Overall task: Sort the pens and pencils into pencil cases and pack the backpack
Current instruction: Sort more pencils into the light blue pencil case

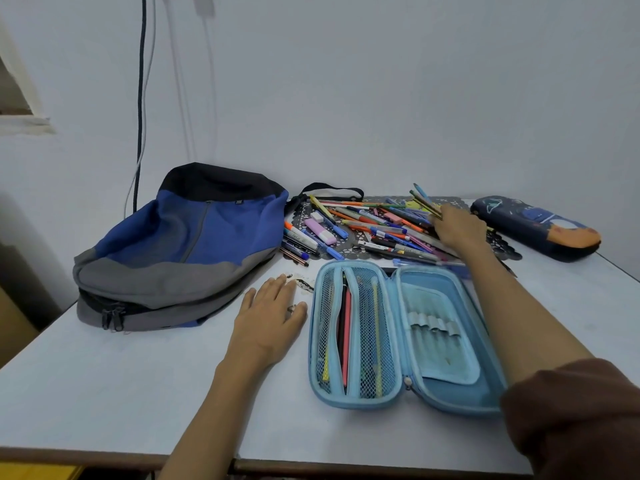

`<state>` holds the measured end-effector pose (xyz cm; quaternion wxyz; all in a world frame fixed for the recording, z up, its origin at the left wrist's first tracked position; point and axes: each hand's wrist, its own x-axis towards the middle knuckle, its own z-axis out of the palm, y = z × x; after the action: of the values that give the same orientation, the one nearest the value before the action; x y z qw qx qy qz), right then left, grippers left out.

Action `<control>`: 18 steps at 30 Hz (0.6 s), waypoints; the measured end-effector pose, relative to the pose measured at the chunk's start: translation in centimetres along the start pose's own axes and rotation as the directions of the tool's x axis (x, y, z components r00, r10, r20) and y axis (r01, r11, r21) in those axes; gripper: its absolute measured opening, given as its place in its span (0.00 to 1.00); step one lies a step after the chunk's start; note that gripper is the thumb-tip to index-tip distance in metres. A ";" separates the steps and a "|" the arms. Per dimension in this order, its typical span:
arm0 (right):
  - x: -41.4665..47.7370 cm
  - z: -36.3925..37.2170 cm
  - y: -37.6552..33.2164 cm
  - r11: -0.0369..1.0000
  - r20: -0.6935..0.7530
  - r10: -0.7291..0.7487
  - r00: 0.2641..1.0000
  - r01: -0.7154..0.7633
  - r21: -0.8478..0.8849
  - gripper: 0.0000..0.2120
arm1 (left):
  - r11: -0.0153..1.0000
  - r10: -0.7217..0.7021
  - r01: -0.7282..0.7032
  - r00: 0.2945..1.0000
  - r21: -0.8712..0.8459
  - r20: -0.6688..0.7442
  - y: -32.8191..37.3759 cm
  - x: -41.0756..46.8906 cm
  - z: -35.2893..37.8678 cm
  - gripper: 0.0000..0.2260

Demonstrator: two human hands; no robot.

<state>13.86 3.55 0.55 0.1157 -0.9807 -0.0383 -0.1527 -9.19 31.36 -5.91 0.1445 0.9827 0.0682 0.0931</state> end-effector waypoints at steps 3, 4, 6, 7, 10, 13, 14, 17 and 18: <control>0.2 -0.1 0.3 0.994 -0.084 0.016 0.996 -0.007 0.106 0.16 | 1.000 -0.002 0.002 1.000 -0.015 0.018 0.2 -0.1 -0.1 0.31; 0.3 -0.1 0.3 0.992 -0.118 0.017 0.993 -0.002 0.126 0.15 | 1.000 -0.002 0.002 1.000 -0.017 0.018 0.2 -0.1 -0.2 0.31; 0.5 -0.3 0.3 0.987 -0.163 0.021 0.986 0.006 0.161 0.13 | 1.000 -0.003 0.003 1.000 -0.011 0.013 0.2 -0.1 -0.2 0.28; 0.6 -0.4 0.2 0.983 -0.169 0.022 0.985 0.010 0.184 0.12 | 1.000 -0.001 0.001 1.000 -0.006 0.007 0.1 -0.1 -0.2 0.26; 0.6 -0.8 0.0 0.972 -0.168 0.007 0.986 0.033 0.234 0.11 | 1.000 0.005 -0.005 1.000 -0.004 -0.006 0.1 -0.1 -0.2 0.23; 0.4 -0.6 -0.2 0.972 -0.148 0.017 0.989 0.018 0.234 0.09 | 1.000 -0.004 0.004 1.000 -0.014 -0.006 0.2 0.0 -0.1 0.23; 0.4 -0.4 -0.2 0.976 -0.136 0.028 0.990 0.002 0.217 0.09 | 1.000 -0.004 0.004 1.000 -0.015 -0.007 0.2 0.0 -0.1 0.23; 0.4 0.2 -0.2 0.993 -0.049 0.018 0.999 -0.012 0.117 0.11 | 1.000 -0.002 0.002 1.000 -0.020 -0.011 0.1 0.0 -0.1 0.23; 0.4 0.5 -0.2 0.996 0.004 0.005 1.000 -0.005 0.084 0.11 | 1.000 -0.001 0.001 1.000 -0.022 -0.010 0.1 0.0 -0.1 0.23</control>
<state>14.34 3.91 0.30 0.1574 -0.9753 -0.0424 -0.1488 -9.23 31.30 -5.81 0.1553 0.9805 0.0683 0.0988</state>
